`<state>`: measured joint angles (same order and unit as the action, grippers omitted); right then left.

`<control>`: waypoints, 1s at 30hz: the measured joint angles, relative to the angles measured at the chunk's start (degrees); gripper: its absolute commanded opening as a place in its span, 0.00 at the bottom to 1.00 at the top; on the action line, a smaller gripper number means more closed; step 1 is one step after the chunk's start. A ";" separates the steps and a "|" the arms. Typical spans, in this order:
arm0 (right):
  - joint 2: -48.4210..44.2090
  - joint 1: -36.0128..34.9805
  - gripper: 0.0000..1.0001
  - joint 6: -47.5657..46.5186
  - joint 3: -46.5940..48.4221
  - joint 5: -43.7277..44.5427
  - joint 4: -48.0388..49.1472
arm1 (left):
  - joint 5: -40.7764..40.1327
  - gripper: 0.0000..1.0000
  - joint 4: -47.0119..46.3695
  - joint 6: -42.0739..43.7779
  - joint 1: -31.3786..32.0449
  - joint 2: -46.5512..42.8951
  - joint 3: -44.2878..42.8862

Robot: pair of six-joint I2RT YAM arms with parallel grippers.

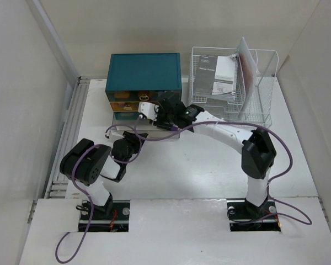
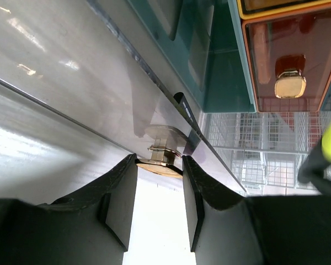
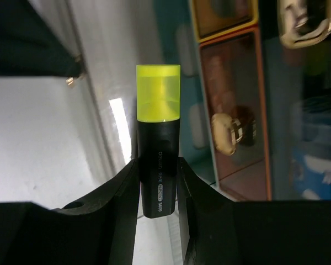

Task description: Organize the desk

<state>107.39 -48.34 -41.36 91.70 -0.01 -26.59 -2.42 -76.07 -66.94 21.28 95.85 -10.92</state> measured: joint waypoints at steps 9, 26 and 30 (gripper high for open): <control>9.20 1.14 0.41 0.90 6.40 3.21 1.16 | 0.22 0.06 -0.44 0.00 0.00 -0.37 0.81; -2.67 1.38 0.13 4.33 0.61 0.17 1.57 | -0.87 0.05 10.27 2.05 -0.55 -0.31 -8.74; -12.98 1.49 0.00 6.88 -3.41 0.15 5.01 | -1.11 0.02 15.91 3.10 -1.20 0.46 -13.84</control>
<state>94.41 -46.85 -34.48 88.29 0.14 -21.58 -3.53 -60.16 -63.83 20.08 96.31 -24.75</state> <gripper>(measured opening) 0.018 0.322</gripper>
